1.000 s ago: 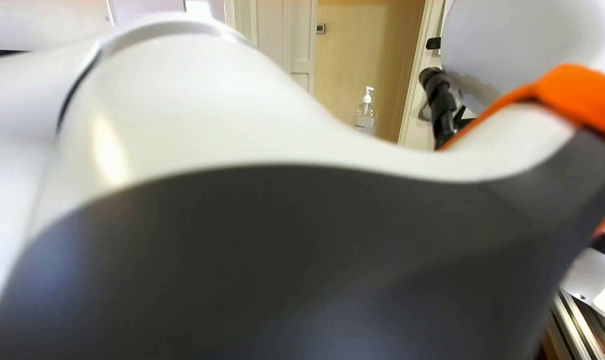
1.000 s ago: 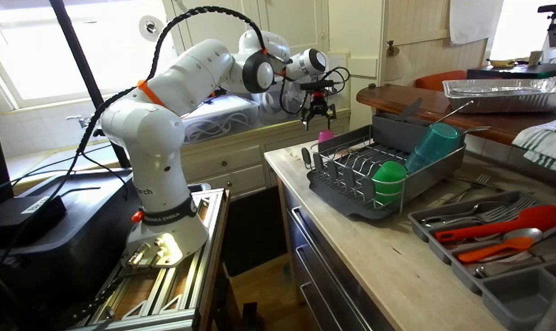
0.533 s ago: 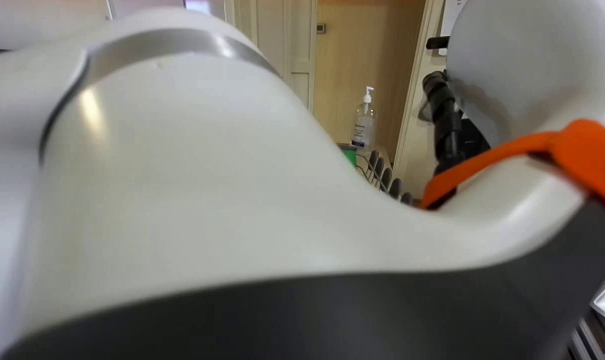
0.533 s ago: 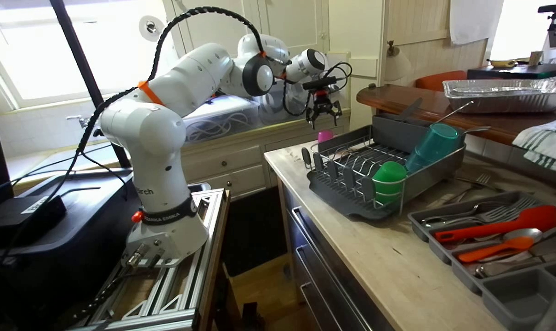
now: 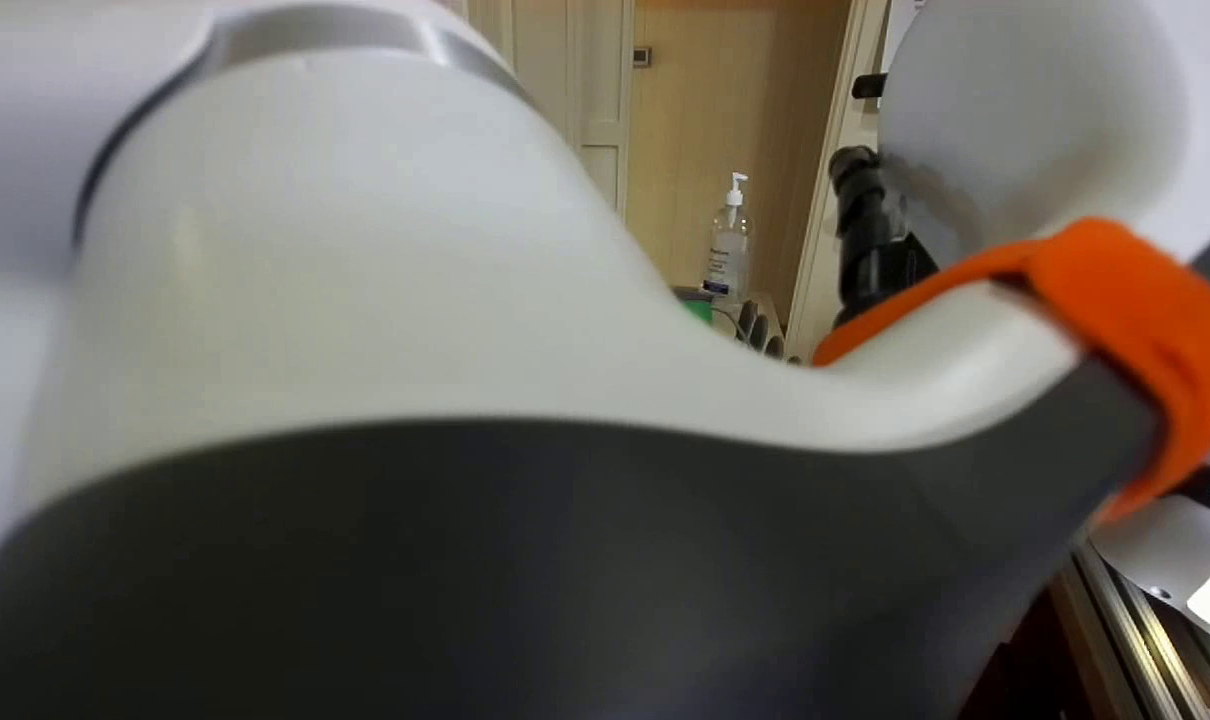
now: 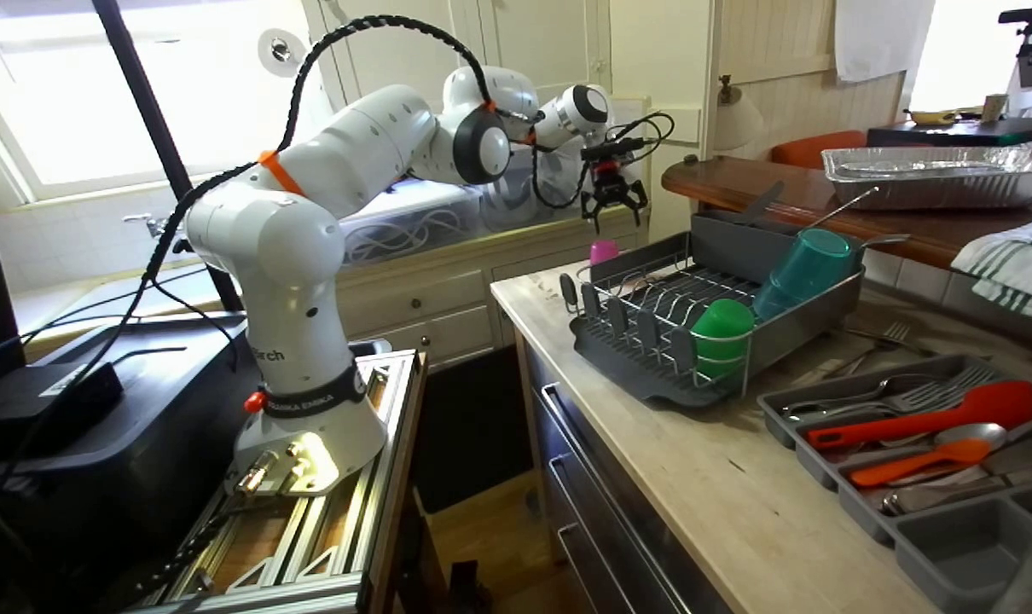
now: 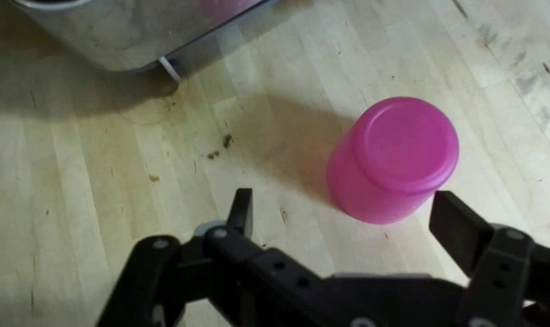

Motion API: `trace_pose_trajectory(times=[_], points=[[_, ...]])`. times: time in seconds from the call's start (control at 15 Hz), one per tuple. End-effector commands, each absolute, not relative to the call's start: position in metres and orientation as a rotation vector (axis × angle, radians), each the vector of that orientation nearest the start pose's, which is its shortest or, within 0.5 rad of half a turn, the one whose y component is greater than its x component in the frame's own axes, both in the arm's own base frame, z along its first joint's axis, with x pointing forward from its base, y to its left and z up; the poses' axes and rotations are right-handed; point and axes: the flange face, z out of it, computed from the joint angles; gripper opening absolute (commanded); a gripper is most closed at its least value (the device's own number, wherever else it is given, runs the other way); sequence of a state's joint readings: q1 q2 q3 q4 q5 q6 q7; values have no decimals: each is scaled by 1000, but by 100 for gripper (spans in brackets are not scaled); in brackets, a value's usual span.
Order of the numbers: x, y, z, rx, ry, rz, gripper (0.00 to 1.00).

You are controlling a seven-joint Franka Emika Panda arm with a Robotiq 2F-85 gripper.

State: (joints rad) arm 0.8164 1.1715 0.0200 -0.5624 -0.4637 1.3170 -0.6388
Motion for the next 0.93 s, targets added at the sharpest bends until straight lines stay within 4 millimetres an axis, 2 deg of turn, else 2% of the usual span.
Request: trace_pose_trajectory(times=[0.0,0.27,0.53,0.87], points=[[554,514,247,-2495,-2378,733,100],[542,512,225,-2415,-2324,860,100],[528,513,221,-2372,-2302,963,100],[523,518,218,-2301,-2458,1015,100]])
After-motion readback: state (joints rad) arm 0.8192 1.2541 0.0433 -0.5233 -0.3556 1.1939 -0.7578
